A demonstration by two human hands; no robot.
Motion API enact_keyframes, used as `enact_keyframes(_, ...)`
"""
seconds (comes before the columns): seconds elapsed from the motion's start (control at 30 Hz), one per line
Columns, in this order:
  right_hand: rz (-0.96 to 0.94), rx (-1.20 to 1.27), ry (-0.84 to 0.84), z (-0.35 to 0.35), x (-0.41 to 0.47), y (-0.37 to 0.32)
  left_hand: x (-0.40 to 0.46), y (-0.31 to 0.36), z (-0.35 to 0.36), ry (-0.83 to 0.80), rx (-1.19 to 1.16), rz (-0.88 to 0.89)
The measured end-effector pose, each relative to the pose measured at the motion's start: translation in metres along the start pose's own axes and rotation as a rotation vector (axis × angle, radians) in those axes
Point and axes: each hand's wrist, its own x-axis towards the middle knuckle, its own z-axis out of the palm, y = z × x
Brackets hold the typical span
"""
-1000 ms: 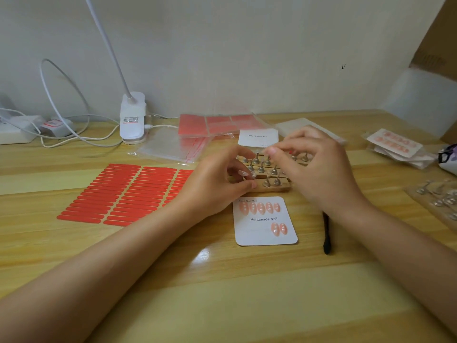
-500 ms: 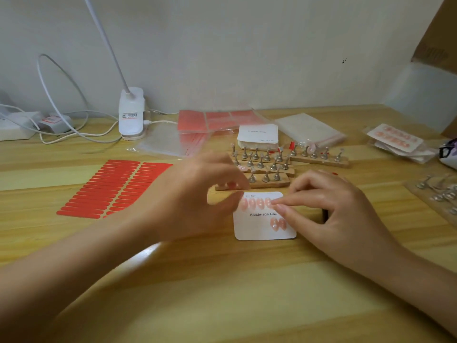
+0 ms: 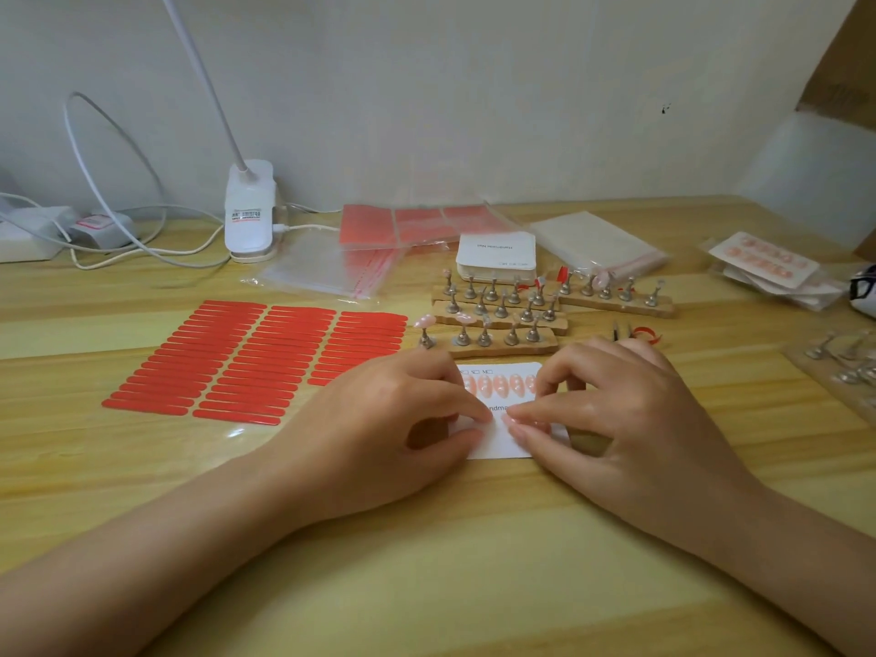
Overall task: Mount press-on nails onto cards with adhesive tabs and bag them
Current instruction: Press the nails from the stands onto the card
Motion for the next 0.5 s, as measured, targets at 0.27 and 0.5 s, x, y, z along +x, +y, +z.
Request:
enact_keyframes(0.27,-0.152,-0.158,0.025,-0.0019,0.0005,0.0004,-0.0004,0.0002,0.0007,0.002,-0.007,0.022)
enact_keyframes(0.5,-0.221,-0.215,-0.010,-0.0051,0.0022,0.0005,-0.0005,0.0020,0.0005,-0.006,-0.011,0.007)
